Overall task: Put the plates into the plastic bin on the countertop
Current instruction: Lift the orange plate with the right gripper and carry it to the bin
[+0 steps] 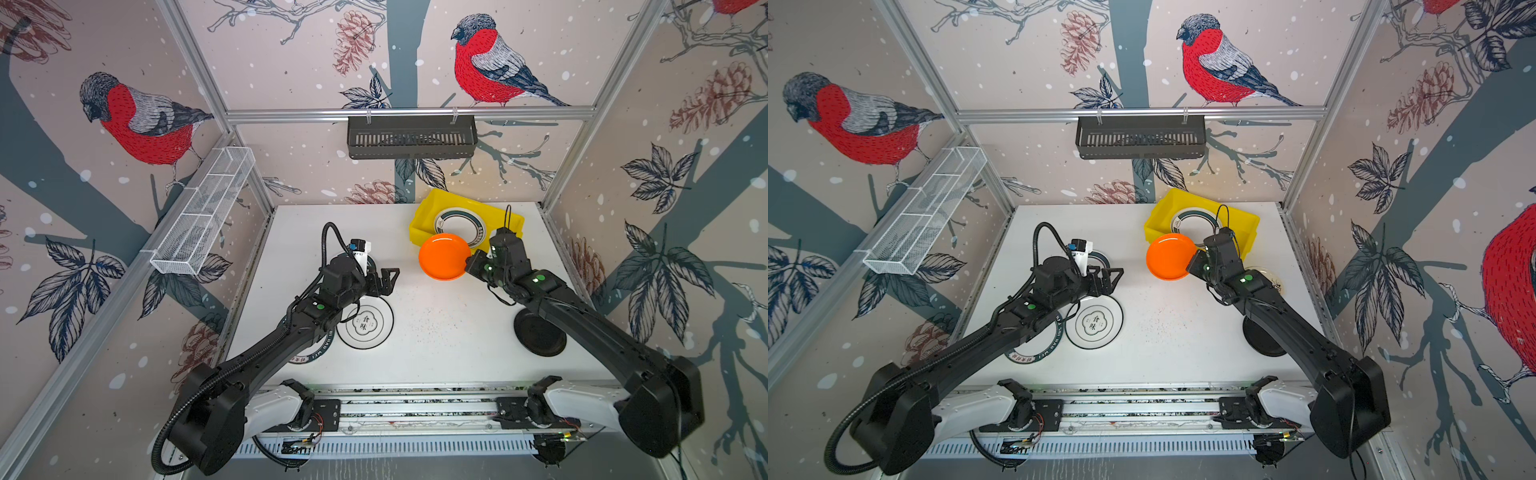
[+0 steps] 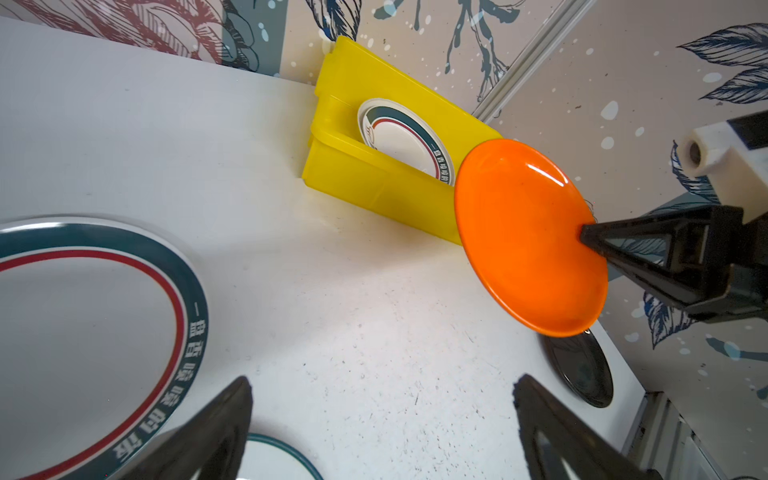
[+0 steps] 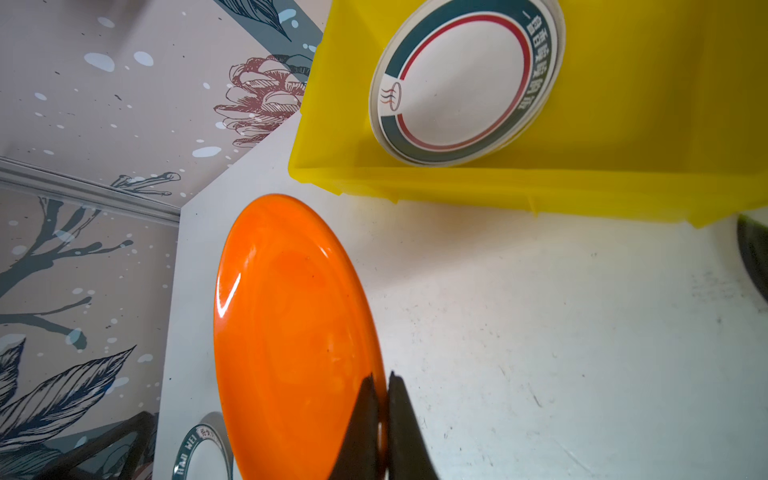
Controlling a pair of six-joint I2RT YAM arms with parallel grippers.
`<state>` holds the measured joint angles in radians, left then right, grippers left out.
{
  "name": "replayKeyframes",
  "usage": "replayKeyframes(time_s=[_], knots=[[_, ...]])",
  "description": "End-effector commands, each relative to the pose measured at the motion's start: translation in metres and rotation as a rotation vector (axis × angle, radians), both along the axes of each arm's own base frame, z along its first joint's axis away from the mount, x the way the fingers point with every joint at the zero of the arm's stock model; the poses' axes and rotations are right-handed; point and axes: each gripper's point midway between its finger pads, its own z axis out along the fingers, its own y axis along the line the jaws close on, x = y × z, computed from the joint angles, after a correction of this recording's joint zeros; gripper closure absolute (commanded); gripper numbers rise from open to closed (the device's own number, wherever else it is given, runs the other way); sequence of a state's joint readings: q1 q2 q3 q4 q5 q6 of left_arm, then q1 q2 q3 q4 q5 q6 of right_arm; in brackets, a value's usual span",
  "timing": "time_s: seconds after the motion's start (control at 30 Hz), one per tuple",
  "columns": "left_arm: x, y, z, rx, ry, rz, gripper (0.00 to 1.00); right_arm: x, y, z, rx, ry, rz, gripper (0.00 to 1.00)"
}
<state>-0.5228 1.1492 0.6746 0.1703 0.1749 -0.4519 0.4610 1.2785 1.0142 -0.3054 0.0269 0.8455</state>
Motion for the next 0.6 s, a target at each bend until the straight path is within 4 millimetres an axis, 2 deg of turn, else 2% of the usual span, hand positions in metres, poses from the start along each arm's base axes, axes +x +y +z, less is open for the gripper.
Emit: replayKeyframes(time_s=[0.0,0.13,0.27,0.47,0.57], knots=[[0.005,0.012,-0.002,0.052,-0.035,0.047,0.03,0.021,0.008,0.004,-0.025,-0.017,0.045,1.00],[0.006,0.016,-0.006,0.079,-0.042,0.058,0.03,0.039,0.016,0.006,-0.022,-0.014,0.058,1.00],[0.009,0.017,-0.009,0.080,-0.050,0.063,0.03,0.056,0.016,0.007,-0.001,-0.012,0.054,1.00],[0.012,0.016,-0.007,0.044,-0.065,0.060,0.03,0.095,0.003,0.015,0.020,-0.027,0.021,1.00],[0.010,0.015,-0.005,0.028,-0.074,0.048,0.03,0.117,-0.007,0.012,-0.002,-0.020,0.001,1.00]])
